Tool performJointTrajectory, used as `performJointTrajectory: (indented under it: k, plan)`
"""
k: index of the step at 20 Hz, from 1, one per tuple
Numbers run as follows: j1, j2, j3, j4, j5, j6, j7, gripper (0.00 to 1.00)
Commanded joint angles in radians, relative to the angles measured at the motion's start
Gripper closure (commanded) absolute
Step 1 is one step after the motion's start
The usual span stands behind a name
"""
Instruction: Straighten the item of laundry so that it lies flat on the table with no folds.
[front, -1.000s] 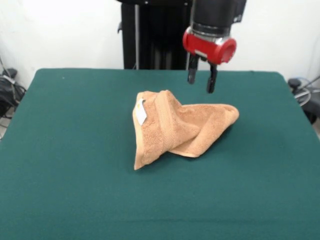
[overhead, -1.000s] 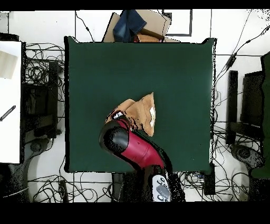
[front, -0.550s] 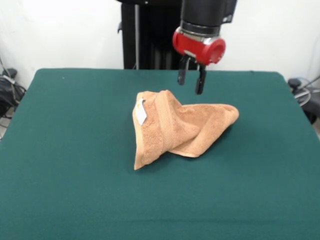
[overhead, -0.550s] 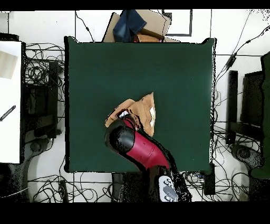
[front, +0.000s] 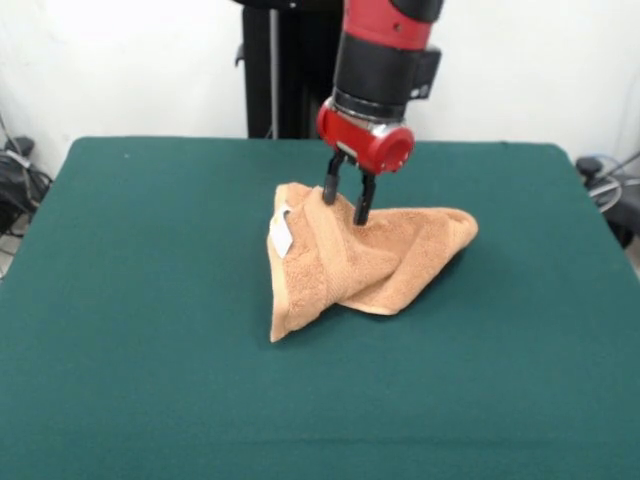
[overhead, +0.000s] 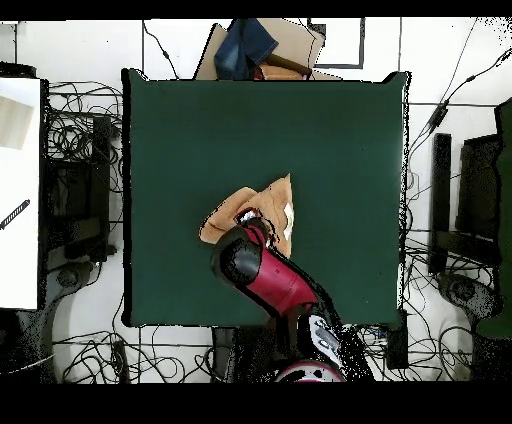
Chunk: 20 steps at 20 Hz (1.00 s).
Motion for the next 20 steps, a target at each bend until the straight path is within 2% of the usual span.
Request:
performJointTrajectory:
  k: [1,12,20]
  plan:
    - [-0.002,0.043,0.101,-0.025,0.031,-0.009,0.255,0.0]
    - [-0.176,0.041,0.135,-0.083,-0.074,0.08,0.117,0.0]
    - [-0.253,0.047,0.134,-0.14,-0.145,0.14,0.048,0.0]
